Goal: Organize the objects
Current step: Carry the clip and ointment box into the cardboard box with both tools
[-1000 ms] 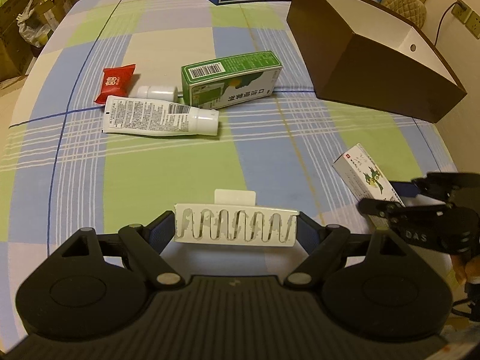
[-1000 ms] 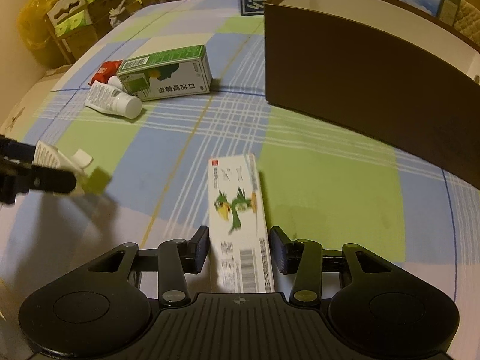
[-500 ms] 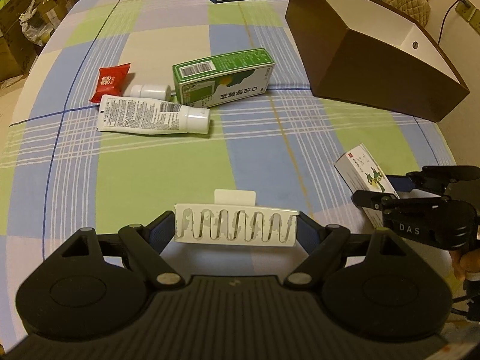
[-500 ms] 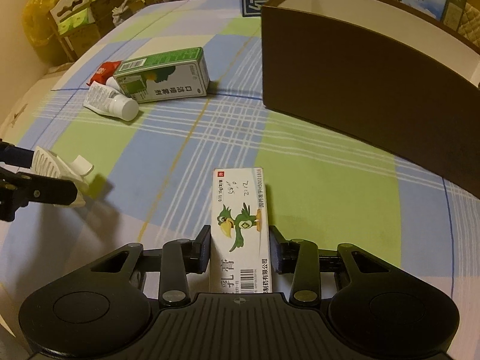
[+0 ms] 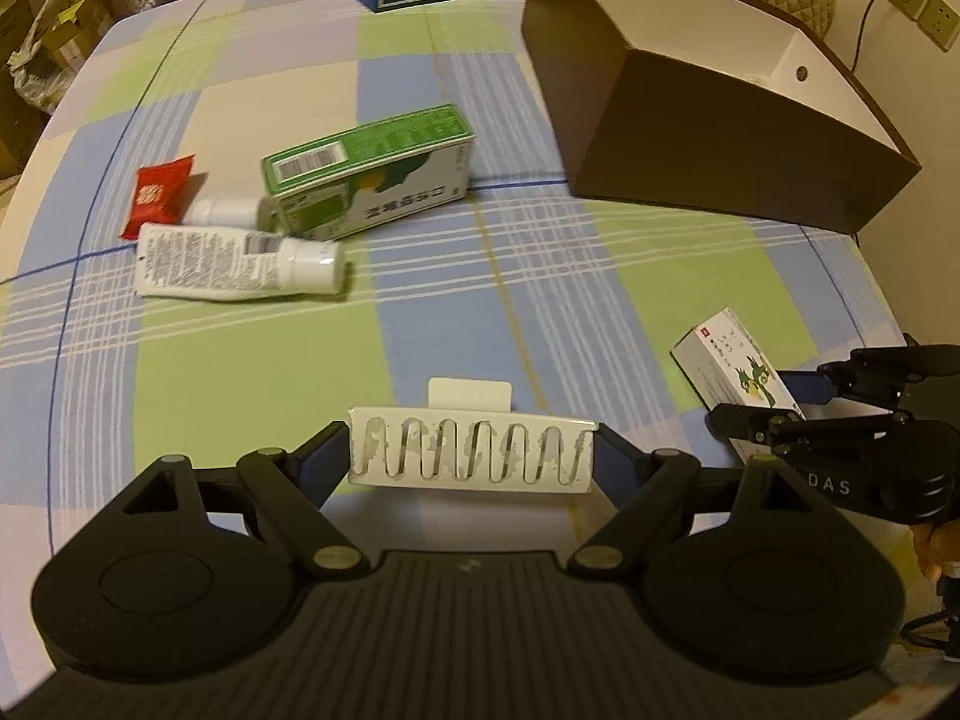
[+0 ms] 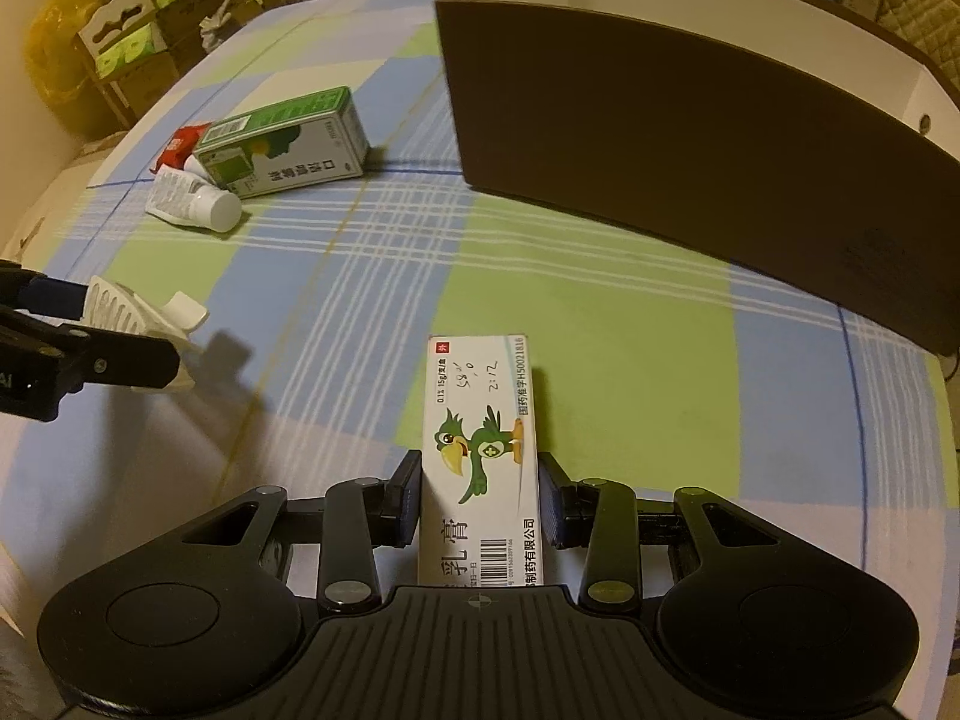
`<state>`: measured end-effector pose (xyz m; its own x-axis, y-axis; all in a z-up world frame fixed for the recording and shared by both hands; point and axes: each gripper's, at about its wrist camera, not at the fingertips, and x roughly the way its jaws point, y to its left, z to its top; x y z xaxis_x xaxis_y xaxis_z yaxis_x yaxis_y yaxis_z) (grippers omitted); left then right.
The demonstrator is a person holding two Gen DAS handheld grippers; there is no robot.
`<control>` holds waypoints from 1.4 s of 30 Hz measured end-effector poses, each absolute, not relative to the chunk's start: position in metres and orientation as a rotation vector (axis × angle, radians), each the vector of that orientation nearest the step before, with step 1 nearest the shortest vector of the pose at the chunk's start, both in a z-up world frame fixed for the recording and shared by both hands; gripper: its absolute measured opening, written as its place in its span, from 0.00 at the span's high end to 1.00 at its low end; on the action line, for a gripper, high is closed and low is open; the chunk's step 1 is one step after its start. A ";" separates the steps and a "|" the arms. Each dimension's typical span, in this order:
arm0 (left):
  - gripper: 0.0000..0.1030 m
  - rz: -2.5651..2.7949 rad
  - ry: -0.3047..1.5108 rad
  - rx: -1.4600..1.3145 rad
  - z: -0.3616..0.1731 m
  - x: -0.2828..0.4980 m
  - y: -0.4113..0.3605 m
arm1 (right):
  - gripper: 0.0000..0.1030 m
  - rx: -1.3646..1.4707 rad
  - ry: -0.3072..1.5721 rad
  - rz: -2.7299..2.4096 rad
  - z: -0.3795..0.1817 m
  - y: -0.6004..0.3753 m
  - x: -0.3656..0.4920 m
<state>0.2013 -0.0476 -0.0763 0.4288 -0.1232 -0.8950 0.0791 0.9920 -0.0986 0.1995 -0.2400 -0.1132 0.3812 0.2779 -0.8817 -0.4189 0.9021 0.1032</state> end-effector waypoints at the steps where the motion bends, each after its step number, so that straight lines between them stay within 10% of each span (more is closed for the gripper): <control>1: 0.21 -0.130 1.119 -0.042 -0.075 0.203 -0.051 | 0.65 -0.138 1.092 0.444 -0.111 -0.244 0.199; 27: 0.21 -0.282 0.832 -0.002 0.023 0.309 -0.157 | 0.65 0.112 0.796 0.328 0.026 -0.384 0.288; 42: 0.21 -0.265 0.902 0.066 -0.006 0.397 -0.198 | 0.65 0.116 0.787 0.245 0.019 -0.418 0.377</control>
